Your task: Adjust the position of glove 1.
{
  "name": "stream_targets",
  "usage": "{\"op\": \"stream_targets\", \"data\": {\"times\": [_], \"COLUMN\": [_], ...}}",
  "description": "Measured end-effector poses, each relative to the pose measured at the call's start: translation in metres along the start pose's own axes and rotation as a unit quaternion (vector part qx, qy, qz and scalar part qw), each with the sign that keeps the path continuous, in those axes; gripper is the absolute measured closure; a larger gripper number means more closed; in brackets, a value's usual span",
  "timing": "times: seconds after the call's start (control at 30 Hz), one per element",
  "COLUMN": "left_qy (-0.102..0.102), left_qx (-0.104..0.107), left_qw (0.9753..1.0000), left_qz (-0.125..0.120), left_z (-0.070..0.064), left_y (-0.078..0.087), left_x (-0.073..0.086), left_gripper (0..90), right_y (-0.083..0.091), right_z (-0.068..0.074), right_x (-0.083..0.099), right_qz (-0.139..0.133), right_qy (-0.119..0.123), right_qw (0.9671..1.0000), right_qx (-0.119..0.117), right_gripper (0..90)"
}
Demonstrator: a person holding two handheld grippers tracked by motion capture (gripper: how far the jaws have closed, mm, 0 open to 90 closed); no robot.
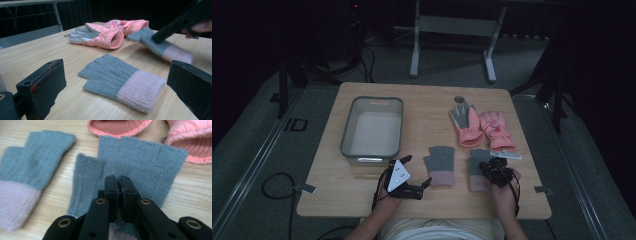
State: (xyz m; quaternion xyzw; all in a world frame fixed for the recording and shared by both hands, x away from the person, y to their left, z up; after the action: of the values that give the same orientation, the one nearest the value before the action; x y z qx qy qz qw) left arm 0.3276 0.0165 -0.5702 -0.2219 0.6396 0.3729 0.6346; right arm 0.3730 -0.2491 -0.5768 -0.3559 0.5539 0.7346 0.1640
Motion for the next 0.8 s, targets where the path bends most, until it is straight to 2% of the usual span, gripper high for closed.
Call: {"op": "stream_targets", "data": {"times": [0.13,0.2,0.27,0.43,0.53,0.63,0.67,0.73,0.77,0.8], "left_qy": [0.004,0.004,0.005,0.003,0.003,0.002,0.001,0.002,0.002,0.004], "left_qx": [-0.002,-0.002,-0.001,0.002,0.001,0.004,0.005,0.006,0.006,0.013], "left_qw": [1.0000,1.0000,1.0000,1.0000,1.0000,1.0000,1.0000,1.0000,1.0000,0.9999], "left_qz": [-0.001,0.000,0.000,0.001,0.003,0.005,0.005,0.006,0.006,0.010], "left_z": [0.002,0.003,0.003,0.002,0.003,0.002,0.001,0.000,0.000,-0.001], "left_y": [0.000,0.000,0.000,0.001,0.001,0.002,0.002,0.003,0.003,0.003], "left_x": [0.000,0.000,0.000,0.000,0.000,0.001,0.001,0.001,0.001,0.002], "left_gripper": [1.3,1.3,1.3,1.3,1.3,1.3,1.3,1.3,1.3,1.3], "right_y": [-0.019,-0.021,-0.021,-0.016,-0.009,-0.004,-0.003,-0.002,-0.002,-0.001], "right_z": [-0.007,-0.008,-0.007,-0.008,-0.005,-0.006,-0.007,-0.012,-0.012,-0.013], "right_x": [0.008,0.009,0.009,0.004,-0.002,-0.005,-0.005,-0.006,-0.006,-0.007], "right_qz": [0.032,0.031,0.037,0.035,0.033,0.036,0.039,0.047,0.047,0.048], "right_qy": [0.011,0.013,0.024,0.024,0.043,0.064,0.075,0.102,0.102,0.110], "right_qw": [0.9993,0.9994,0.9990,0.9991,0.9984,0.9964,0.9945,0.9921,0.9921,0.9903], "right_qx": [0.013,0.010,0.011,0.000,-0.012,-0.043,-0.062,-0.056,-0.056,-0.070], "right_gripper": [81.4,80.6,78.7,70.2,66.5,64.5,64.0,63.8,63.8,62.9]}}
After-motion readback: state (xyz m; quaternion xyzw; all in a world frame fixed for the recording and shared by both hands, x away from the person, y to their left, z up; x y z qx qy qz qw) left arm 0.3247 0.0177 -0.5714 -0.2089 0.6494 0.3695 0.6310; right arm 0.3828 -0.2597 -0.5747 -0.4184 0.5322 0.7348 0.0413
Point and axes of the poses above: each handheld gripper's, and its own axes: y roughly backward along the jaws, x roughly out of its underside, z roughly to its left, the point moved 7 cm from there along -y, roughly forward along the jaws, and after that the axes turned 6 degrees about -x, right-handed, at the moved point
